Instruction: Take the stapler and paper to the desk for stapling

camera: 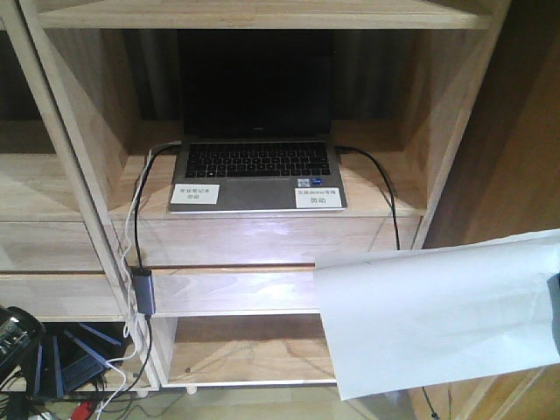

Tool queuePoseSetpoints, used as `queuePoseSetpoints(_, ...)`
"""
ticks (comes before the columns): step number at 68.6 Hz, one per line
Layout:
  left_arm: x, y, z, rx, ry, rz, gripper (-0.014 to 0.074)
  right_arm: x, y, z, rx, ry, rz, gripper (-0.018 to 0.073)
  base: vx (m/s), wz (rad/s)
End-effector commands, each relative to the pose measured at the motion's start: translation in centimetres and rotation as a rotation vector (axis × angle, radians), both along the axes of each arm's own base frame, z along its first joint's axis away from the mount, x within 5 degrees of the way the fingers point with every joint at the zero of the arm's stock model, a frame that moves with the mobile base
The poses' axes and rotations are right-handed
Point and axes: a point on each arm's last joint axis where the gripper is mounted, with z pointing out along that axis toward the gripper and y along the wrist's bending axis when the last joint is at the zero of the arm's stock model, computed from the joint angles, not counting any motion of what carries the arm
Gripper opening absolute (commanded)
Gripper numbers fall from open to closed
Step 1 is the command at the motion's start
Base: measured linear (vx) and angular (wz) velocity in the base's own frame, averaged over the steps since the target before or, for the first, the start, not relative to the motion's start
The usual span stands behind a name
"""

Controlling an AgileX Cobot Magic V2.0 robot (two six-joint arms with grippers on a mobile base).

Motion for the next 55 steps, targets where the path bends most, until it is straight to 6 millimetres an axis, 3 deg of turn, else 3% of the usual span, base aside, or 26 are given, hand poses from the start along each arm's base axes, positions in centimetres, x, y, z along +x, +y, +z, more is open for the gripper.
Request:
queuePoseSetpoints(1, 0.23, -0.06, 1.85, -0.067, -0.115, 0.008, -0.0006, -0.57, -0.19, -0.10, 0.033, -0.056, 0.009, -0.0005, -0.16, -0.05)
queuePoseSetpoints(29, 0.23, -0.06, 1.85, -0.067, -0.115, 0.008, -0.0006, -0.57, -0.19, -0.10, 0.033, -0.056, 0.009, -0.0005, -0.07, 0.07)
queuePoseSetpoints(55, 0.23, -0.06, 1.85, -0.067, -0.115, 0.008, -0.0006, -0.57, -0.19, -0.10, 0.033, -0.056, 0.009, -0.0005, 0.02, 0.52)
